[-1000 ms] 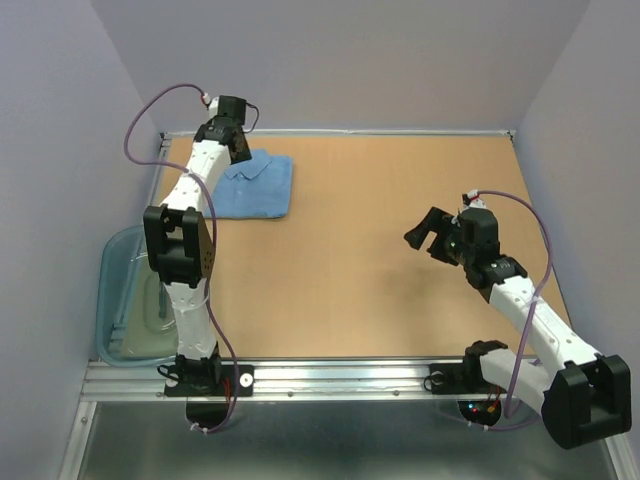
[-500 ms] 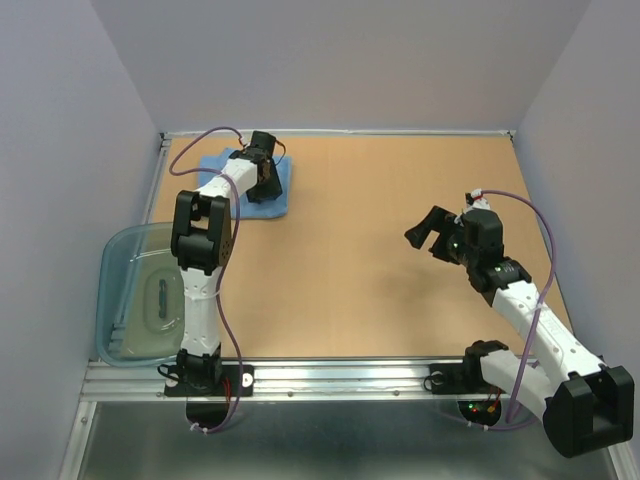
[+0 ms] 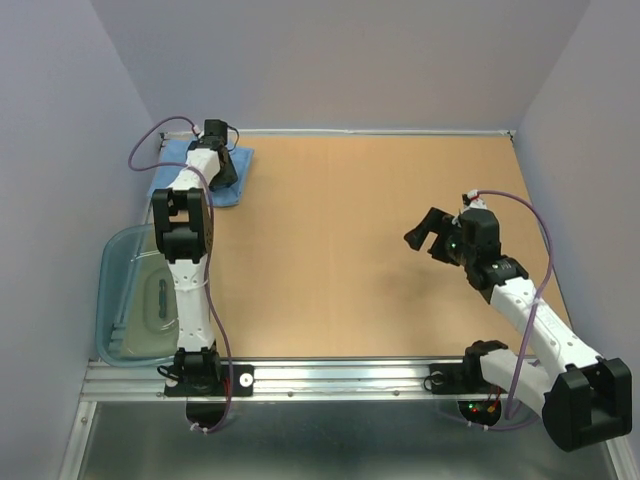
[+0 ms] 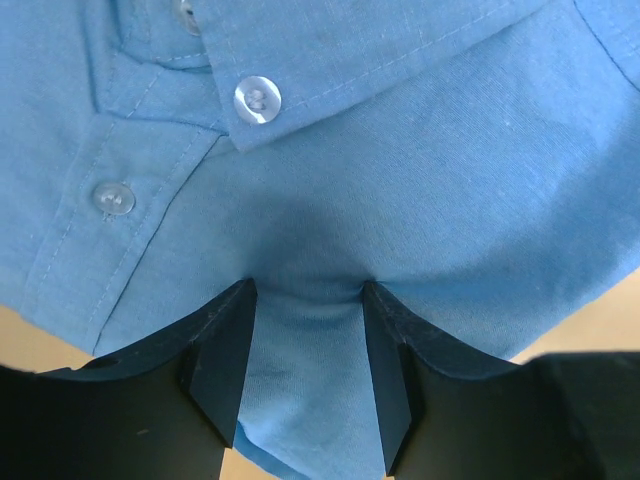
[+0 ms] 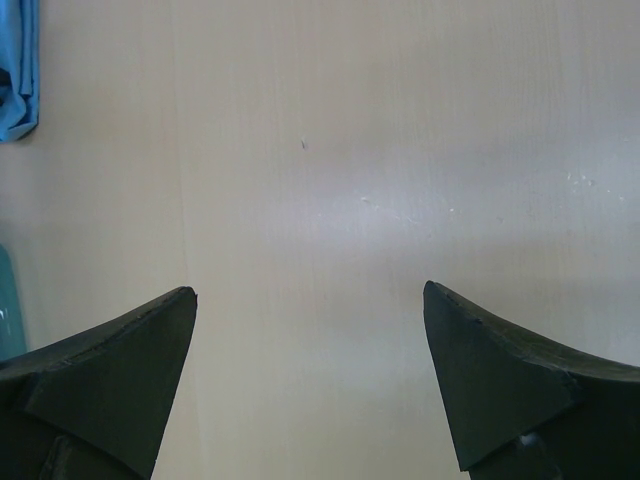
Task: Fold and stack the long sleeve shirts
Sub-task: Neatly place the folded shirt to the corner
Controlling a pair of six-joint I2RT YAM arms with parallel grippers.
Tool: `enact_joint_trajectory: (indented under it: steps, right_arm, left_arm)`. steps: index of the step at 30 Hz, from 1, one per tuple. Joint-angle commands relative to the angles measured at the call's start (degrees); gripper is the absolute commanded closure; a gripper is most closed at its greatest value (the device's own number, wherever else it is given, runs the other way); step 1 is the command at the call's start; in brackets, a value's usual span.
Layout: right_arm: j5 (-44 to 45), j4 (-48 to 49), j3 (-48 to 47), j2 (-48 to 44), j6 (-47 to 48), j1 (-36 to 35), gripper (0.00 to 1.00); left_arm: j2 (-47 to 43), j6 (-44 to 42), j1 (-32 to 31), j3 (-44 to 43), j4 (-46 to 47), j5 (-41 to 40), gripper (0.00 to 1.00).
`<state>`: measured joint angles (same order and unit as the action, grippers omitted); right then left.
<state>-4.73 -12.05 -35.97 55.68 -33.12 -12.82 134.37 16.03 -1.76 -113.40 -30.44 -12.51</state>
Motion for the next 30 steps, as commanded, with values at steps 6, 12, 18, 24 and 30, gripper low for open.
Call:
enact_joint_trajectory:
  steps: [6,12,18,24,30]
  right_arm:
    - [0.1,0.0,-5.3,1.4,0.8,0.1,0.0]
    - [1.6,-1.3,-5.7,0.0,2.1,0.1,0.0]
    - [4.6,-5.3,-9.7,-3.6,5.3,0.0,0.0]
    - [9.5,-10.3,-14.7,-7.6,8.5,0.1,0.0]
    - [15.1,-17.6,-24.0,-13.7,11.6,0.1,0.0]
  left_arm:
    - [4.5,-2.1,2.8,-9.0,-2.3,0.3,0.42]
    - [1.4,-1.3,2.8,-5.9,0.7,4.5,0.42]
    - [-11.7,0.9,2.7,2.0,3.5,8.3,0.41]
    - [-29.7,2.5,2.5,9.4,4.2,12.2,0.41]
    - [-53.4,2.0,2.5,15.9,2.8,10.3,0.38]
